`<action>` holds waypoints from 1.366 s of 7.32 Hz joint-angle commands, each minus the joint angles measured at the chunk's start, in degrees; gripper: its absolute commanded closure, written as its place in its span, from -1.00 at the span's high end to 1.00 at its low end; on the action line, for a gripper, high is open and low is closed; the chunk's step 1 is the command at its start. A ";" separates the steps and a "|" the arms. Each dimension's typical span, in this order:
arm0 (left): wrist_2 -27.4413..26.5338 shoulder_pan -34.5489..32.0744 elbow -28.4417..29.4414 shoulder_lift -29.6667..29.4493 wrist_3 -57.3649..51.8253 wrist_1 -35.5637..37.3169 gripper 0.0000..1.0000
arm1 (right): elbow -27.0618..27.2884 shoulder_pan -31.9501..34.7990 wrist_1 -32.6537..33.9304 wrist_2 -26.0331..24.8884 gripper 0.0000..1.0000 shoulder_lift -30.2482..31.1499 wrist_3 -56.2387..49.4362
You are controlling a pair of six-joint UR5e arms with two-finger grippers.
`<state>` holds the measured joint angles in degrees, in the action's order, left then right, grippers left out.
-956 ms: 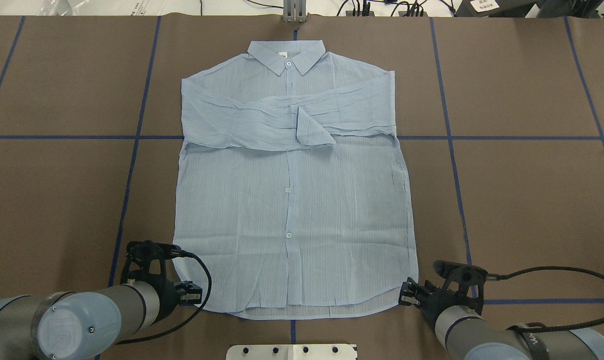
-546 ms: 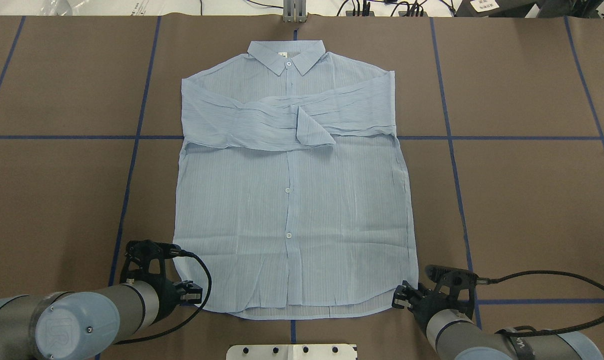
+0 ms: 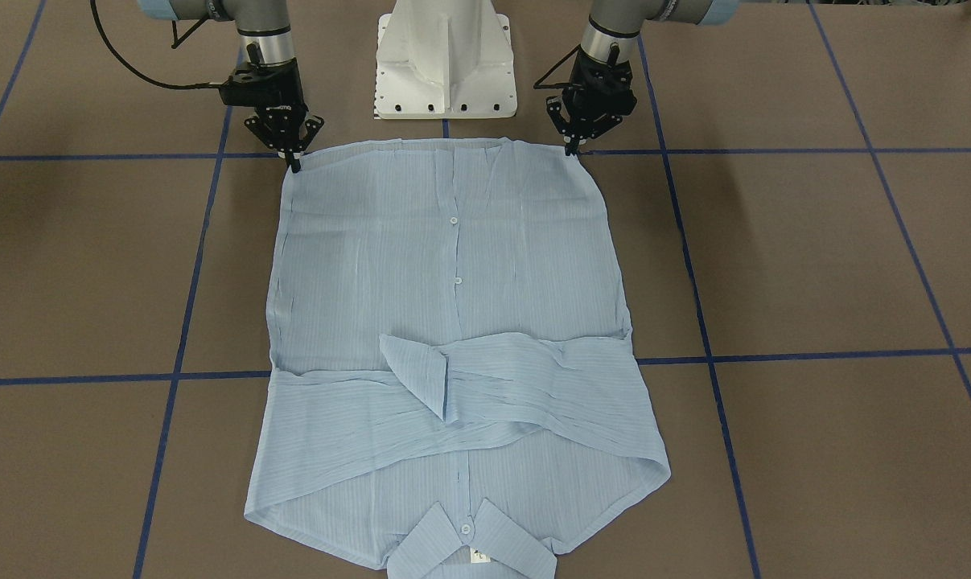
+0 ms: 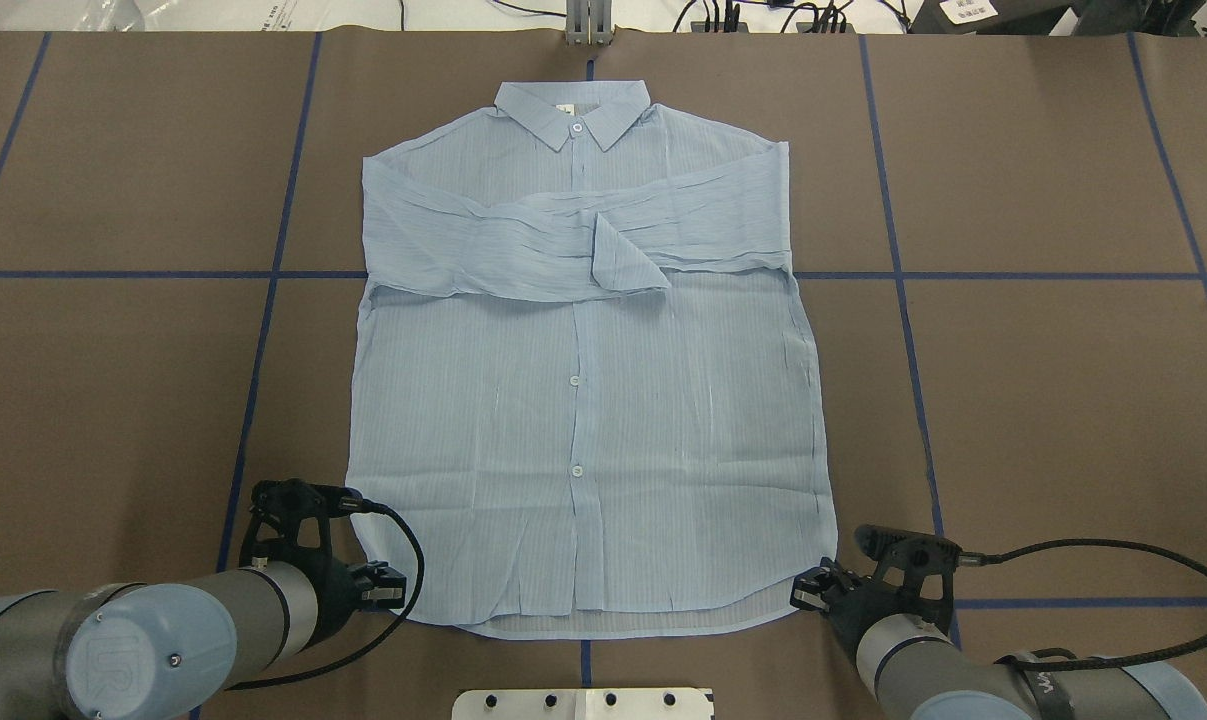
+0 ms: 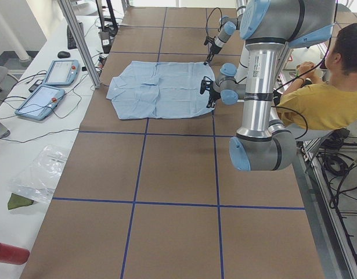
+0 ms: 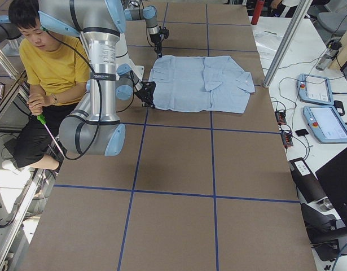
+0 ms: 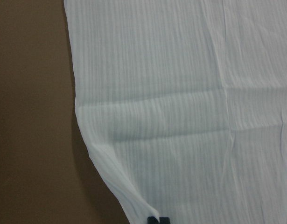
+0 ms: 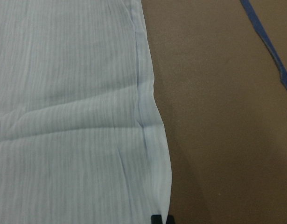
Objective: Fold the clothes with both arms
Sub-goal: 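Grasp the hem corners with the left and right grippers, then lift the hem with both grippers and fold it up toward the collar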
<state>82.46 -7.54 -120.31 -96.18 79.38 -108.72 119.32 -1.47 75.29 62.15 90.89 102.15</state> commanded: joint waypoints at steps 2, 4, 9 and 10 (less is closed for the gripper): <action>3.03 -0.02 -8.58 1.26 -0.54 2.70 -1.00 | 16.48 -3.52 14.09 3.30 -1.00 5.78 3.38; 6.12 2.25 -18.76 1.26 -0.02 11.12 -1.00 | 32.39 -13.33 31.49 3.68 -1.00 5.27 9.35; 14.66 -2.10 -25.30 -11.33 -0.80 29.79 -1.00 | 36.52 -5.60 44.67 4.38 -1.00 -6.21 10.72; 14.22 -6.13 -16.79 -17.14 -3.50 29.71 -1.00 | 34.95 -1.65 45.90 4.55 -1.00 -10.25 8.26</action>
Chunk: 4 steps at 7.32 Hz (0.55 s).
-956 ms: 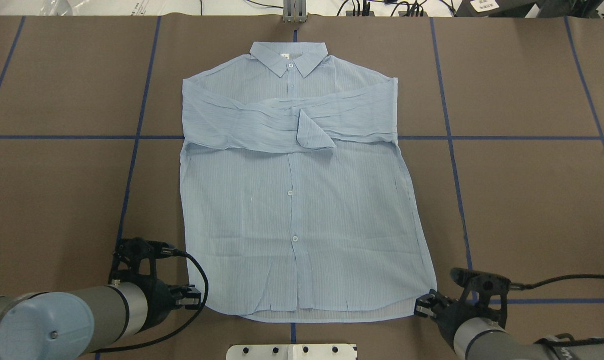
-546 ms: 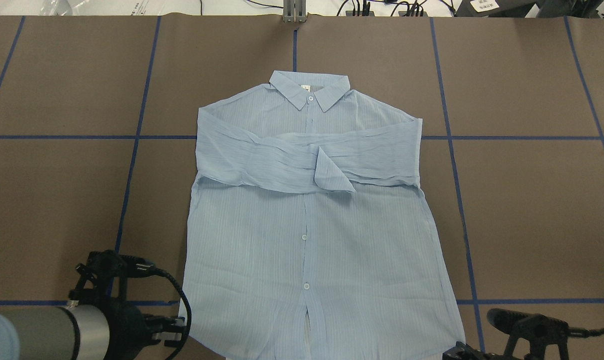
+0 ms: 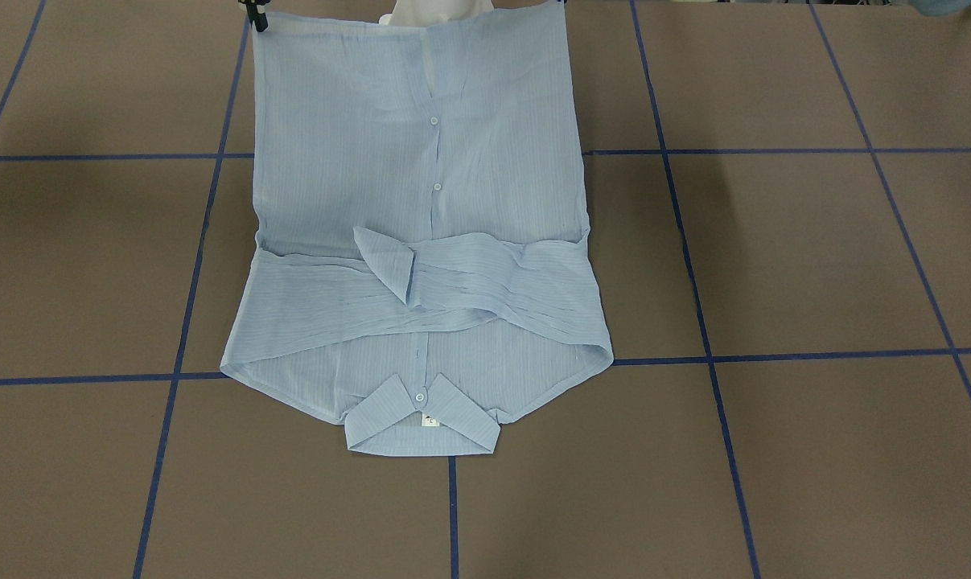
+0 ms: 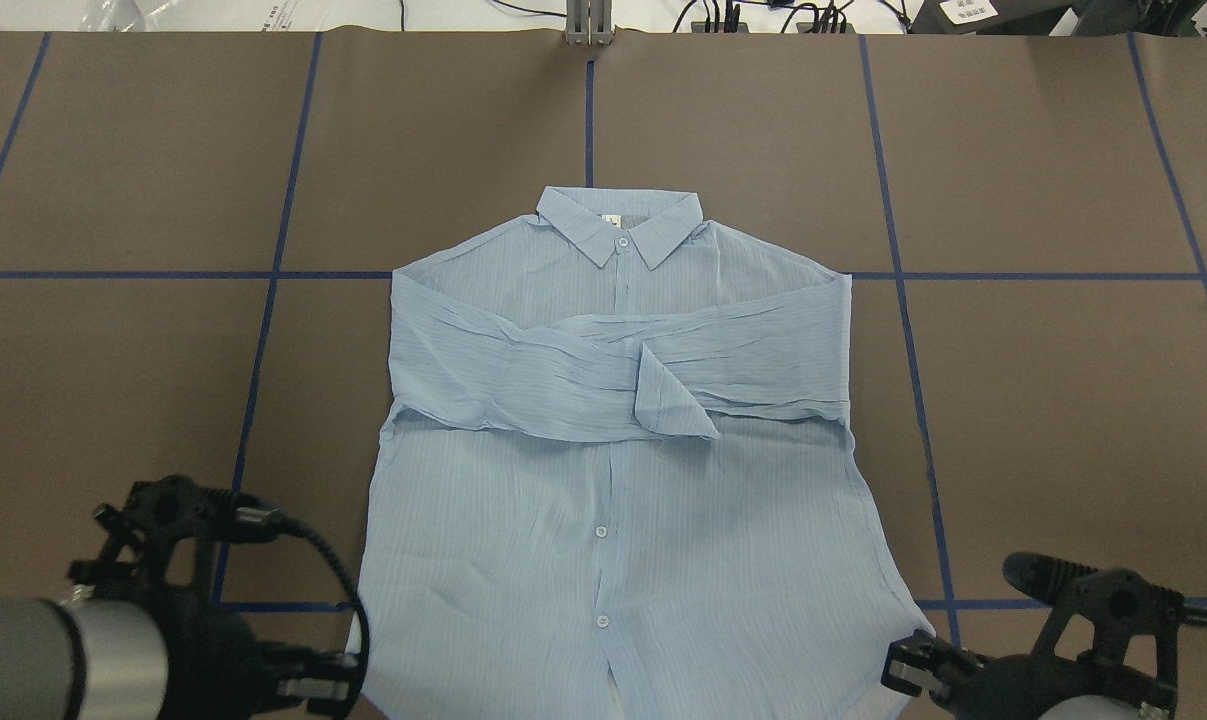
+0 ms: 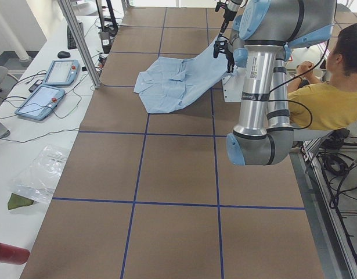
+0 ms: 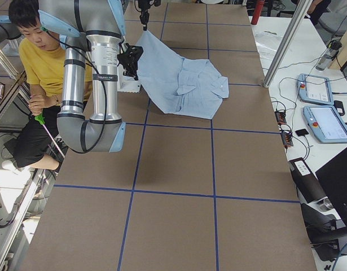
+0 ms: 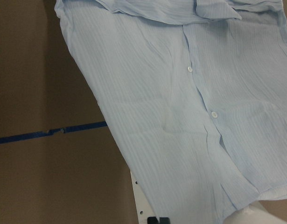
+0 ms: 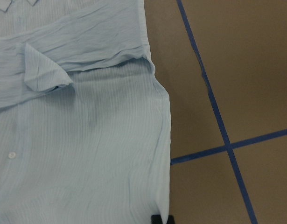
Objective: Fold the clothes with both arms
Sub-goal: 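Lift the hem with both grippers and fold it up toward the collar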
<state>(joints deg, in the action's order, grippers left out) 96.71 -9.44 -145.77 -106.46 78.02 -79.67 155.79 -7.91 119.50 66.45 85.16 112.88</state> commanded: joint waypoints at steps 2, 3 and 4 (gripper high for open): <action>-0.64 -13.54 16.29 -10.51 -9.35 0.13 -1.00 | -9.58 14.54 1.79 0.96 -1.00 -13.49 -8.08; -0.73 -17.24 18.40 -11.91 -10.59 0.05 -1.00 | -13.54 19.20 1.70 0.88 -1.00 -17.36 -10.72; -0.73 -20.41 21.03 -14.19 -11.04 -0.04 -1.00 | -15.76 23.95 1.36 0.97 -1.00 -20.09 -14.23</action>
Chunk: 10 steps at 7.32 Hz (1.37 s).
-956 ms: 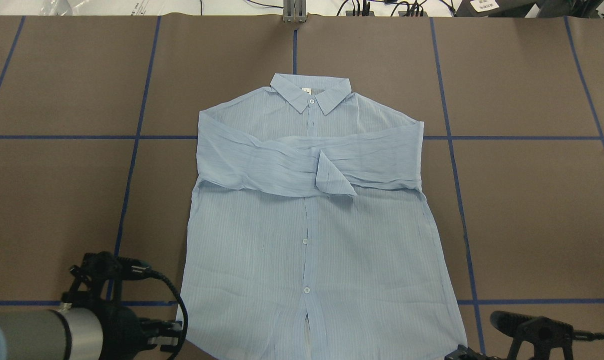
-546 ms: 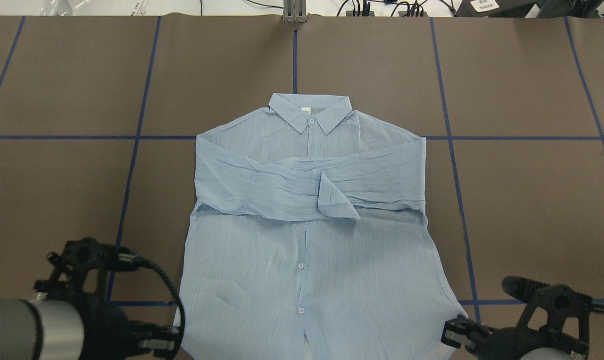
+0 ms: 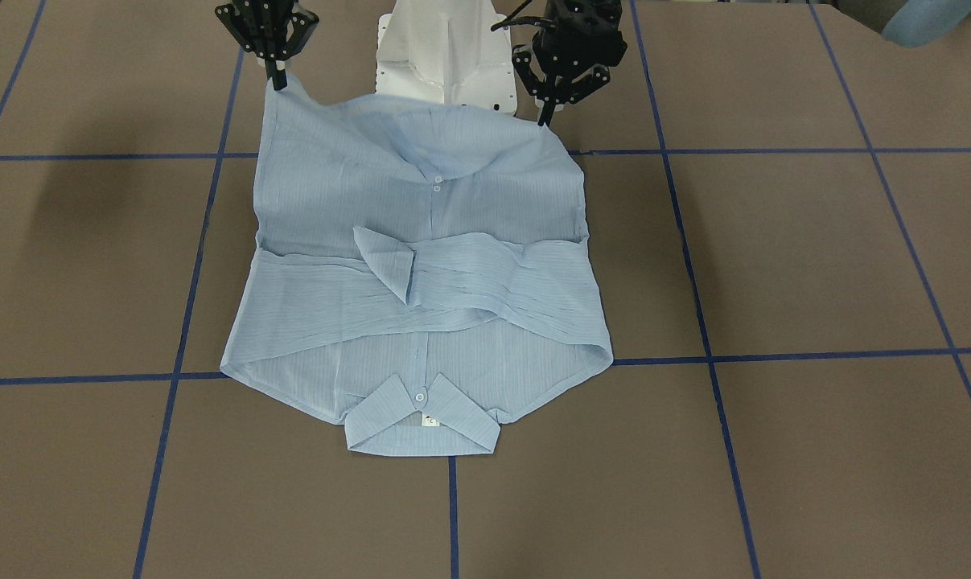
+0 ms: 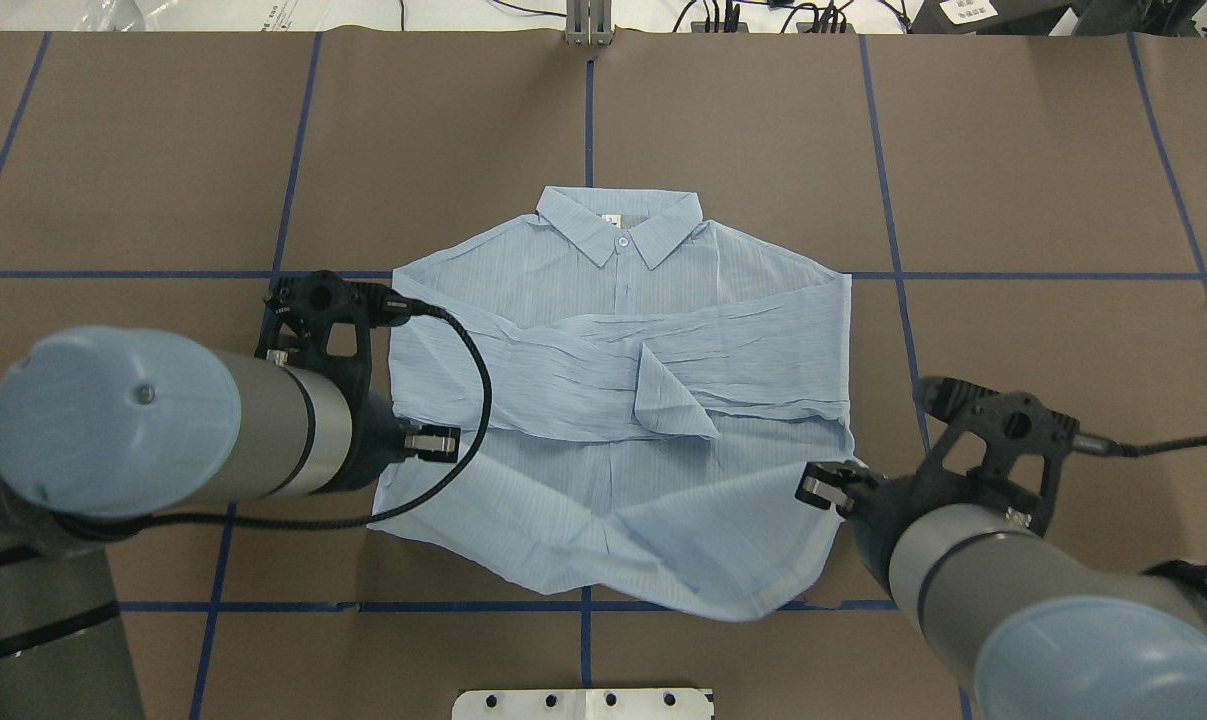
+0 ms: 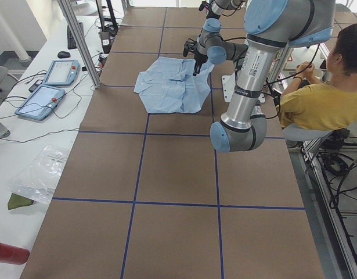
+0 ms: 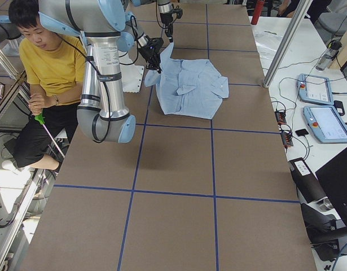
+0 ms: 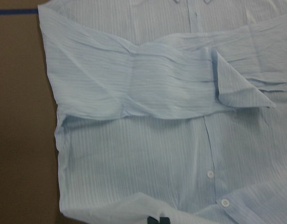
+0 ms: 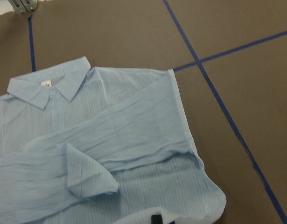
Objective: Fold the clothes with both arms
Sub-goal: 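Lift the hem with both grippers and fold it up toward the collar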
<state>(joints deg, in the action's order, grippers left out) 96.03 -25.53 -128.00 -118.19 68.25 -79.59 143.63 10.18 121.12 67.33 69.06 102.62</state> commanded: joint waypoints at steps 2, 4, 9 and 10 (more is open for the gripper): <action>-4.16 -7.59 10.28 -6.77 -1.37 -3.79 -1.00 | -9.29 13.25 -3.32 0.78 -1.00 -6.37 -8.38; -4.36 -12.15 20.98 -7.41 -5.65 -14.92 -1.00 | -20.96 19.49 -15.14 2.87 -1.00 -6.92 -12.77; -7.44 -12.79 47.46 -7.41 -5.85 -38.06 -1.00 | -46.67 23.83 -39.09 4.04 -1.00 -6.92 -16.48; -7.44 -12.61 47.93 -7.14 -5.85 -38.44 -1.00 | -47.30 24.01 -39.12 4.12 -1.00 -6.74 -16.66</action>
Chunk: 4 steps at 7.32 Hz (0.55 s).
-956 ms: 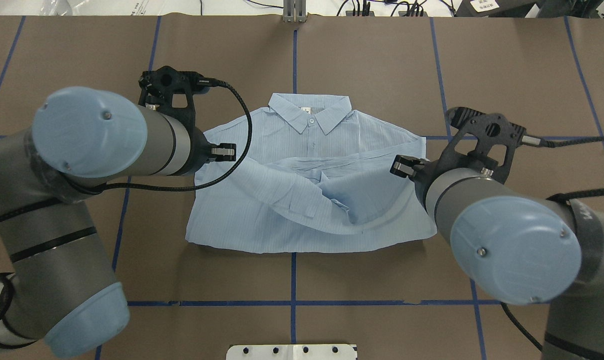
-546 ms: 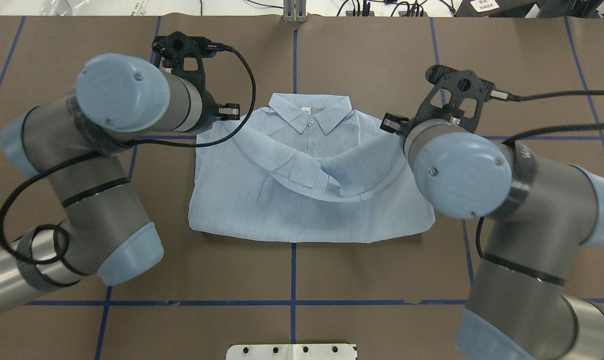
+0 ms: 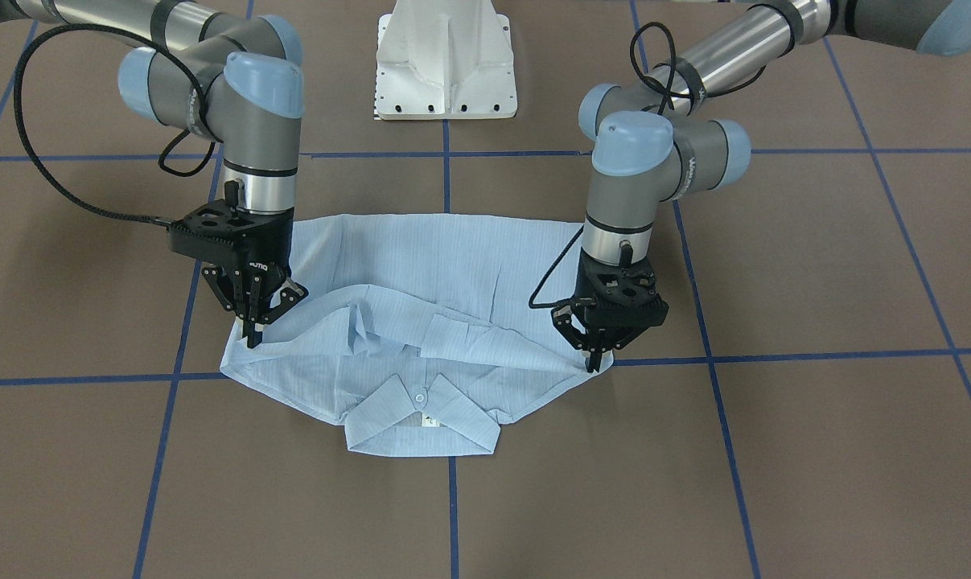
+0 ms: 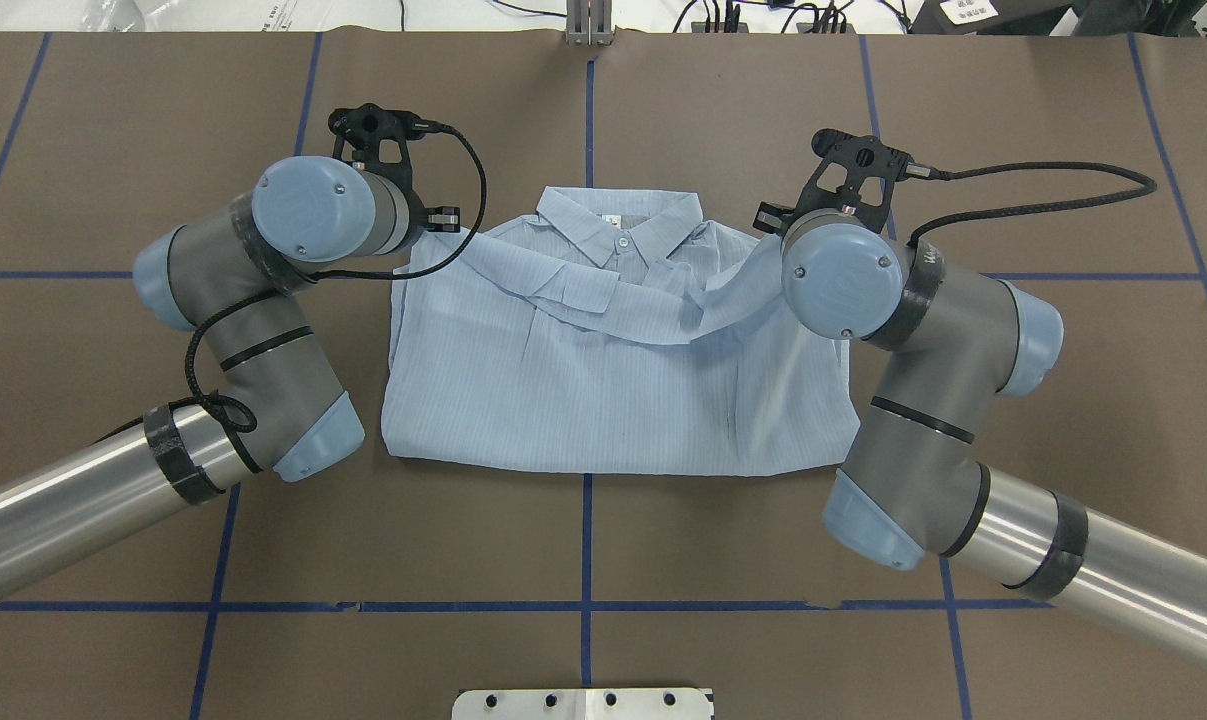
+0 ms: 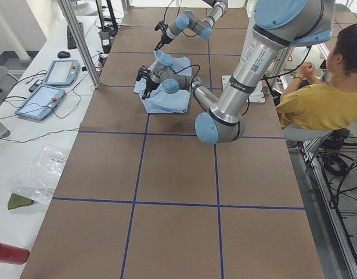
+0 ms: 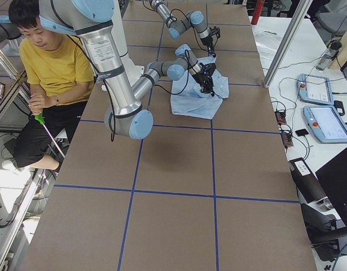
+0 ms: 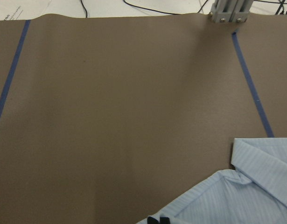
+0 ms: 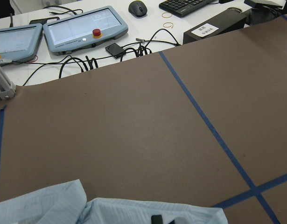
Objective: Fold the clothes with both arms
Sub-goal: 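Release the hem and lower the left gripper toward the folded shirt's side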
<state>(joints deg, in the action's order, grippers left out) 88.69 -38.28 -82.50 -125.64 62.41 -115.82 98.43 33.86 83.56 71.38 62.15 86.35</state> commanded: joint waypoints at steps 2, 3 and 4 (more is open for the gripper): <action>0.00 -0.04 1.82 0.40 -3.66 -1.96 -1.00 | -2.10 1.03 -1.73 0.77 -1.00 0.17 -0.40; 0.00 -0.04 1.81 0.40 -4.30 -1.96 -1.00 | -2.27 1.20 -1.65 1.04 -1.00 0.43 -0.40; 0.00 -0.04 1.73 0.40 -4.48 -2.04 -1.00 | -2.88 1.12 -1.73 1.04 -1.00 0.26 -0.31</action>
<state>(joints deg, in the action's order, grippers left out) 88.68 -38.29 -80.67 -125.26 58.65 -117.79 96.09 34.92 81.89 72.26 62.45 85.98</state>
